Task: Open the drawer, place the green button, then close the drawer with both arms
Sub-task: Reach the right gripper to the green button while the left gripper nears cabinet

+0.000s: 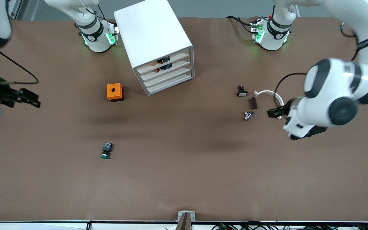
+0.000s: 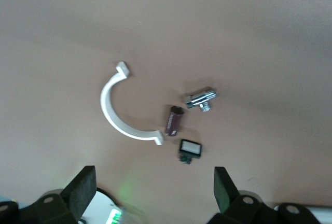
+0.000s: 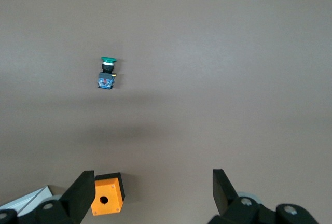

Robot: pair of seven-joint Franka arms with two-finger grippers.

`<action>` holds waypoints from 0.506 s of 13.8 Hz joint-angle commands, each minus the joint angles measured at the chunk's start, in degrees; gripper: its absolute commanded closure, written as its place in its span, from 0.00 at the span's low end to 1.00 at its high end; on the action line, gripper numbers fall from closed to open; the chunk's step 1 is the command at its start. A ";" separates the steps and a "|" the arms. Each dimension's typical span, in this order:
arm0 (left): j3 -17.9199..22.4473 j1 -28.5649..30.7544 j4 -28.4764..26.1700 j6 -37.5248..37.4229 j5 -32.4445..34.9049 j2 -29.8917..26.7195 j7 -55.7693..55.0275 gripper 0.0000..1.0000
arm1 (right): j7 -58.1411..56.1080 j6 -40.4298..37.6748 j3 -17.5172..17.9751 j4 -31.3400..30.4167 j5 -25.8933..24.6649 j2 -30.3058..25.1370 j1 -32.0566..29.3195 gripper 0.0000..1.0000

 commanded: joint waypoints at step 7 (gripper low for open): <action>-0.01 -5.78 4.01 4.54 -16.19 12.78 -33.93 0.00 | 9.34 10.59 0.19 -0.34 2.45 13.55 4.06 0.00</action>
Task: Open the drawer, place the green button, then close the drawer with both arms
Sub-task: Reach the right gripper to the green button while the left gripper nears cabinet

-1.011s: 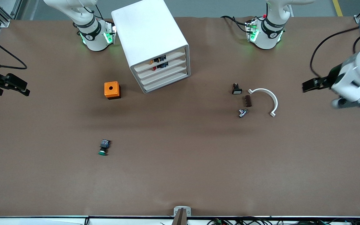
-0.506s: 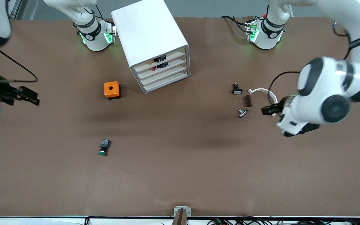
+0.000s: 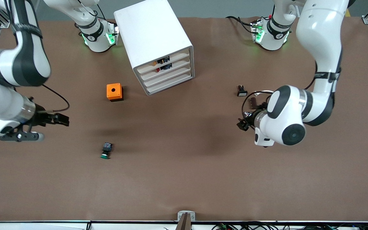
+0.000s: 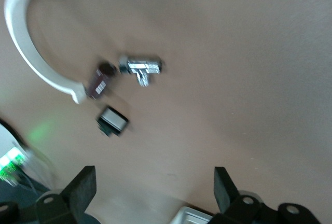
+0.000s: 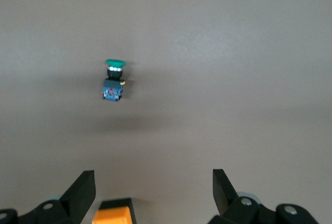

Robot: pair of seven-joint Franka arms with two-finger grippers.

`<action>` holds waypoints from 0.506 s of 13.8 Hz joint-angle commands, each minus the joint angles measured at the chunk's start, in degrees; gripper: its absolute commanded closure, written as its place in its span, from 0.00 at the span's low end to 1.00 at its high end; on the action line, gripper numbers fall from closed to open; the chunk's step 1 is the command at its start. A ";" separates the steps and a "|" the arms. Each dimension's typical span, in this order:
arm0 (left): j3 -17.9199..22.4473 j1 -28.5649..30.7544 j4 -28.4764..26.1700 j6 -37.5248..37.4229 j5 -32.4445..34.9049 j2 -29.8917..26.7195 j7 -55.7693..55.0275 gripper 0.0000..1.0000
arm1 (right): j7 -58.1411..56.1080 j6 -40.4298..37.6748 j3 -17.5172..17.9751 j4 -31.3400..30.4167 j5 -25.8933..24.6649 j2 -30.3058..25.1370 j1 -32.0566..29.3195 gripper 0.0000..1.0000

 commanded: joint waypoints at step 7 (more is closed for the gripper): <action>0.17 -4.63 1.84 1.45 -14.69 5.50 -32.49 0.00 | 11.88 15.53 0.06 -0.60 1.57 12.49 4.25 0.00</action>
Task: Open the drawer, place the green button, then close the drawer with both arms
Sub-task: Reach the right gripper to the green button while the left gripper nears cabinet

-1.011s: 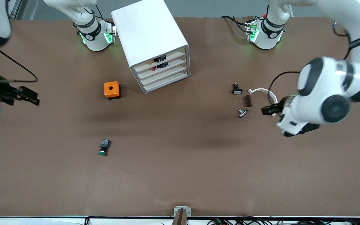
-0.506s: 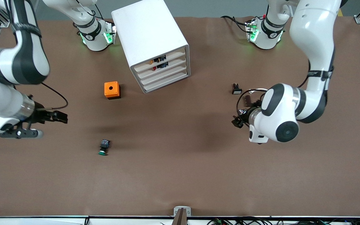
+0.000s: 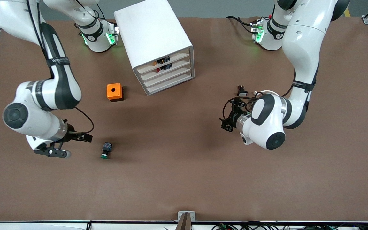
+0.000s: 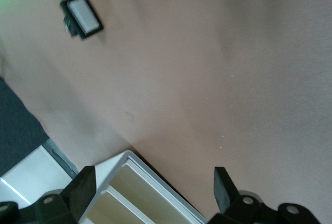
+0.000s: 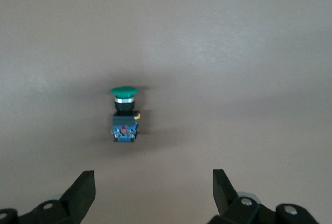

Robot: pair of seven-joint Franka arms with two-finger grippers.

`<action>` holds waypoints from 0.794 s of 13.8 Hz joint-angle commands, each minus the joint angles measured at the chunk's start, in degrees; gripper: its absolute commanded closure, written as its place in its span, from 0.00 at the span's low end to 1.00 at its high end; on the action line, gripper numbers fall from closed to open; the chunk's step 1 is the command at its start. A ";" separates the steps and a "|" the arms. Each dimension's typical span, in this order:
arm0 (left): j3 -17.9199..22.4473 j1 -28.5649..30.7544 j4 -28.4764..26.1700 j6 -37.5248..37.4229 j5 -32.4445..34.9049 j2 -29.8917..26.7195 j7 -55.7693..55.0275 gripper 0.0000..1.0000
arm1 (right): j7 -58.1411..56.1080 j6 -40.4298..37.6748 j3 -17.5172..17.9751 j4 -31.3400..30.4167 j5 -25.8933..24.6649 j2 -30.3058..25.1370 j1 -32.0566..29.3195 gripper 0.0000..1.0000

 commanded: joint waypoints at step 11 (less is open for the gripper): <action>0.16 -10.07 -0.49 -2.83 -20.38 7.67 -35.01 0.10 | 1.40 18.24 -0.02 -3.23 8.18 11.31 2.37 0.02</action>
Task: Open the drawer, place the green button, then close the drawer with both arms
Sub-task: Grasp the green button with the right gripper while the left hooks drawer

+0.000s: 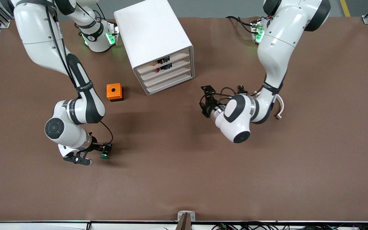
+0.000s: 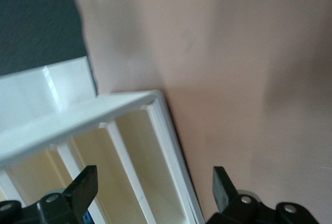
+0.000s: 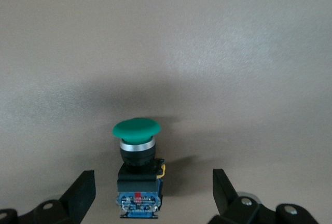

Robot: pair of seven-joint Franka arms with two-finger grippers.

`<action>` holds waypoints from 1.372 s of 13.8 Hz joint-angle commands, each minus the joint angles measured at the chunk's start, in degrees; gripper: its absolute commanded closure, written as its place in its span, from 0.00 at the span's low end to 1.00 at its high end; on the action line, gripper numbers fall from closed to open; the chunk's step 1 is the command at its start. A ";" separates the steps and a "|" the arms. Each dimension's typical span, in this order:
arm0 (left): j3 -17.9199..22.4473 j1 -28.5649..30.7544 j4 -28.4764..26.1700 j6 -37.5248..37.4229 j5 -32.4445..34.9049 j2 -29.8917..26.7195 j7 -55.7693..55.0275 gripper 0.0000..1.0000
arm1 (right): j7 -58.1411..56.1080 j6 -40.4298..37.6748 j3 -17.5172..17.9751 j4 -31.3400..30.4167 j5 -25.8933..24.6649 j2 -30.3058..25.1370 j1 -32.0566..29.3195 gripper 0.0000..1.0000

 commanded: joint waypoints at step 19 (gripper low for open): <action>0.78 -11.53 1.66 2.86 -22.88 8.38 -14.87 0.90 | 4.08 -7.49 -0.31 4.87 1.86 -0.94 2.72 1.00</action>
